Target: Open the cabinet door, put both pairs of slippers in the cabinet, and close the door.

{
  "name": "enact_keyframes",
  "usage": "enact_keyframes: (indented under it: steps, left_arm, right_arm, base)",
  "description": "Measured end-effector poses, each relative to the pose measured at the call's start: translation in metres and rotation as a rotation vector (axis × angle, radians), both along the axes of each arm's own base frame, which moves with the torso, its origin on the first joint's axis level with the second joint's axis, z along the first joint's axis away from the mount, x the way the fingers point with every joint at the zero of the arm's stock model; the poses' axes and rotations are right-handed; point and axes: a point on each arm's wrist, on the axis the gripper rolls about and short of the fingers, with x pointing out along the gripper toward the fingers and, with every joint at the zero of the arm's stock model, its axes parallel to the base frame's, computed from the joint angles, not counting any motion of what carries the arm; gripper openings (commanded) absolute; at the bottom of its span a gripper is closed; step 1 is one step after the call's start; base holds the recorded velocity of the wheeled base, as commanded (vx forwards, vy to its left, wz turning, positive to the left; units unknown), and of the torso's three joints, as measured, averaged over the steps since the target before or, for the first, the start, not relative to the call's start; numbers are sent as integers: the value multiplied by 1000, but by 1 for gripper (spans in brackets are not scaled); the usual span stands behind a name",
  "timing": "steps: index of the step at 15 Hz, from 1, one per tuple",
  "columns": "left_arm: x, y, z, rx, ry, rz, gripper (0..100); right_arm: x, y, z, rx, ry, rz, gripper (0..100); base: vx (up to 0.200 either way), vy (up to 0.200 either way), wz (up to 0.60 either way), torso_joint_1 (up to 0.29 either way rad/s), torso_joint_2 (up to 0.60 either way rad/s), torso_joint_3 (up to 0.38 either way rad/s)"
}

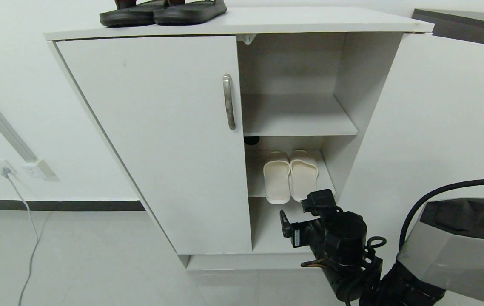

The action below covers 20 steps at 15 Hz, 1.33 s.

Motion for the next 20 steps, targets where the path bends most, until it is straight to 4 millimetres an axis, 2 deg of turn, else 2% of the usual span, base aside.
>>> enact_keyframes:
  steps: [4, 11, 17, 20]
  left_arm:
    - [0, 0, 0, 1, 0, -6, 0]
    - [0, 0, 0, 0, -2, -5, 0]
    - [0, 0, 0, 0, -1, -4, 0]
    - [0, 0, 0, 0, -1, -4, 0]
  right_arm:
    - [0, 0, 0, 3, -3, 0, 100]
    - [0, -1, 0, 2, -2, -1, 100]
    - [1, -1, -4, -4, -1, -4, 100]
    - [1, -1, -6, -6, -3, -4, 100]
  base:
    - [0, 0, 0, 0, 0, 0]
    - [0, 0, 0, 3, 1, 152]
    - [0, 0, 0, 0, 0, 0]
    - [0, 200, 0, 1, 2, 7]
